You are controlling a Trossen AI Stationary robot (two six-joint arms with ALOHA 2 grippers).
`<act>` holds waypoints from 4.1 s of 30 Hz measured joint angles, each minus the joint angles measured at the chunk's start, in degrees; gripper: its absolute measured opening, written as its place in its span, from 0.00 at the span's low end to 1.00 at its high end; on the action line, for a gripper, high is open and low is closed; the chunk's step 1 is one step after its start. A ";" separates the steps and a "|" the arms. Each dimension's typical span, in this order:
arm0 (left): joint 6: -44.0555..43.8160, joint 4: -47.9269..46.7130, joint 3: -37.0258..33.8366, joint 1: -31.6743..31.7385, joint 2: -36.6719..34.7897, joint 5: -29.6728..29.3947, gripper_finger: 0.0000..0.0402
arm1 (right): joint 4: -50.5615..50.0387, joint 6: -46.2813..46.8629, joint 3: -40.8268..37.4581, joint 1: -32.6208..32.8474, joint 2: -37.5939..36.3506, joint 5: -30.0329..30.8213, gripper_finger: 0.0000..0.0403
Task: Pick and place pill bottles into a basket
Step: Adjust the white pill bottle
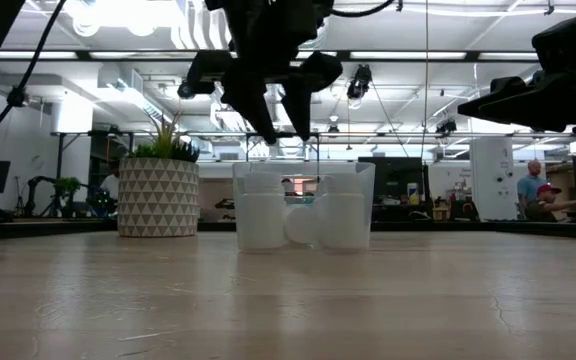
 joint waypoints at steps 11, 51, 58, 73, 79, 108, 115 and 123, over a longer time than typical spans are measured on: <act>1.87 0.39 -0.27 -0.02 4.22 -0.28 0.49 | 0.01 -0.01 0.00 -0.02 0.03 0.01 0.62; 4.22 3.04 -0.69 -0.02 11.19 -0.79 0.49 | -0.02 -0.02 0.00 0.00 0.04 -0.02 0.62; 4.17 3.11 -0.91 0.11 11.19 -0.76 0.49 | -0.02 -0.02 0.00 0.00 0.04 -0.02 0.62; 4.11 4.84 -2.92 0.24 11.21 -0.76 0.46 | 0.00 0.00 0.00 0.00 0.04 -0.01 0.62; 4.02 5.05 -2.85 0.24 11.21 -0.84 0.39 | -0.01 -0.01 0.00 0.00 0.04 0.00 0.62; 2.49 4.21 -2.28 0.26 10.02 -5.86 0.37 | 0.00 0.00 0.00 -0.02 0.04 0.00 0.62; 0.95 3.91 -2.28 0.26 7.04 -6.51 0.37 | -0.01 -0.02 0.00 -0.01 0.07 -0.03 0.62; -3.97 3.98 -2.33 0.26 2.32 -6.49 0.37 | -0.01 -0.01 0.02 -0.01 0.07 -0.04 0.62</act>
